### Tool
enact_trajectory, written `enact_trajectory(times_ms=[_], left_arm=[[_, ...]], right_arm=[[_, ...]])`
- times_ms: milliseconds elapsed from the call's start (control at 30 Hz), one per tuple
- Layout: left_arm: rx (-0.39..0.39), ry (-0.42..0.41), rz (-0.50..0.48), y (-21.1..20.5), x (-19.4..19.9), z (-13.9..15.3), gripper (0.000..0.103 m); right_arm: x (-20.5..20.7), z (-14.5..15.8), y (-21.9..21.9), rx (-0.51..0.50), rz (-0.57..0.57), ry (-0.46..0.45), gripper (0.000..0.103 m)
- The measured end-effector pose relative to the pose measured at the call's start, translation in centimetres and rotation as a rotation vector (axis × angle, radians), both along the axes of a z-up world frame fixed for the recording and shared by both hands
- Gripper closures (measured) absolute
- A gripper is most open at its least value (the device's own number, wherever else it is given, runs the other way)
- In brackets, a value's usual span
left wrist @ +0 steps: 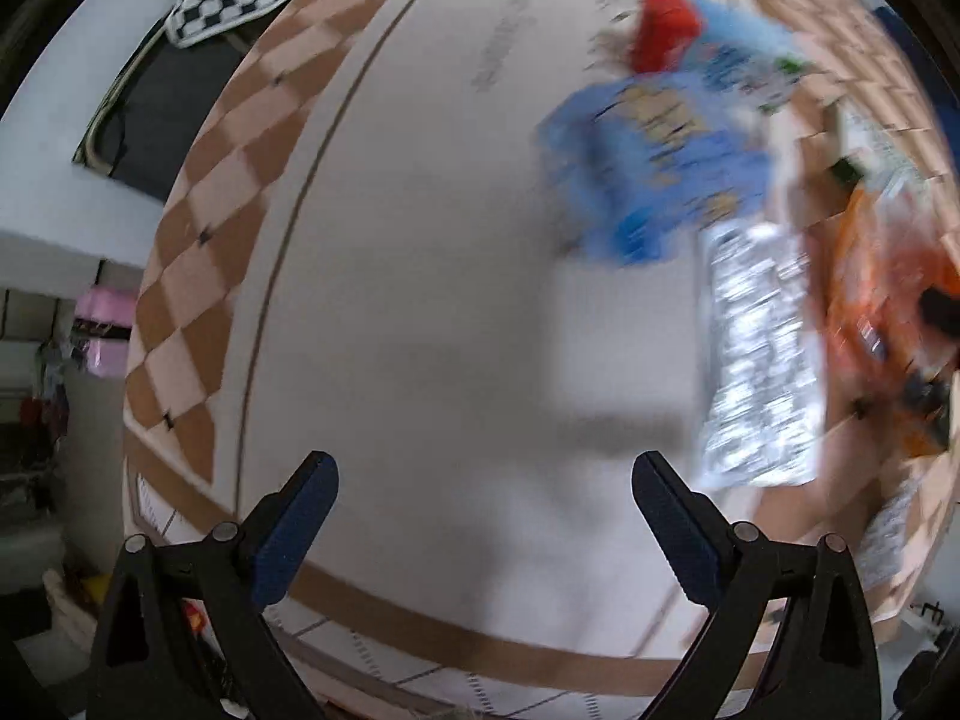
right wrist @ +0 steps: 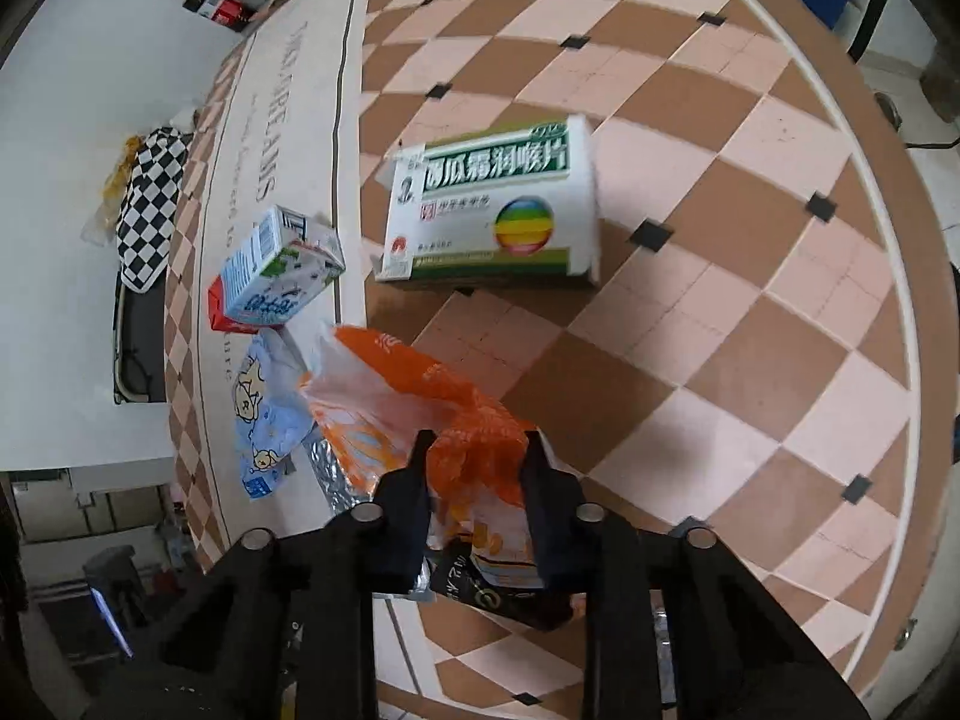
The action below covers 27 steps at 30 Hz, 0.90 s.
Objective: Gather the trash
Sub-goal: 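Grasp the silver blister pack with left tool while right tool grasps the orange bag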
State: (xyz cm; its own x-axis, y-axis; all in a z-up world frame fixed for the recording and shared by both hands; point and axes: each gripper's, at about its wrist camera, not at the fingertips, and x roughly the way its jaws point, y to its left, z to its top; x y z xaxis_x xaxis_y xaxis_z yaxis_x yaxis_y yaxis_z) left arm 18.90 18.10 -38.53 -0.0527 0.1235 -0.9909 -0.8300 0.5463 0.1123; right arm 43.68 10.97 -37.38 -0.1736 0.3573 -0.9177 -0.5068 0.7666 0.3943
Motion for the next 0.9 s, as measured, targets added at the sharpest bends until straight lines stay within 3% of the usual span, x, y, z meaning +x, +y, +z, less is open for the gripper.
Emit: enact_trajectory(times_ms=[67,233,367,433,600,667,900], left_arm=[[-0.018,-0.044,-0.023,-0.3,1.4,0.7,0.003],[-0.148,-0.133,-0.038,-0.9,4.9,0.3,0.003],[-0.191,-0.115,-0.071,-1.6,7.3,-1.5,0.005],[-0.176,-0.079,-0.085,-1.5,7.7,-2.3,0.018],[-0.115,-0.070,-0.091,-2.1,6.7,-1.8,0.030],[-0.108,-0.076,-0.092,-2.9,6.2,-1.2,0.042],[-0.077,-0.077,-0.129,-2.7,5.7,1.3,0.042]], right_arm=[[0.5,0.7,-1.2,0.002,-0.026,-0.011,0.079],[3.6,1.9,-6.0,-0.059,-0.147,-0.074,0.079],[5.3,0.4,-7.6,-0.089,-0.204,-0.043,0.079],[5.7,-0.1,-8.0,-0.093,-0.215,-0.037,0.079],[5.9,-0.9,-8.4,-0.088,-0.222,-0.037,0.079],[6.0,-1.1,-8.4,-0.086,-0.224,-0.034,0.079],[5.1,0.8,-8.9,-0.066,-0.188,-0.074,0.086]])
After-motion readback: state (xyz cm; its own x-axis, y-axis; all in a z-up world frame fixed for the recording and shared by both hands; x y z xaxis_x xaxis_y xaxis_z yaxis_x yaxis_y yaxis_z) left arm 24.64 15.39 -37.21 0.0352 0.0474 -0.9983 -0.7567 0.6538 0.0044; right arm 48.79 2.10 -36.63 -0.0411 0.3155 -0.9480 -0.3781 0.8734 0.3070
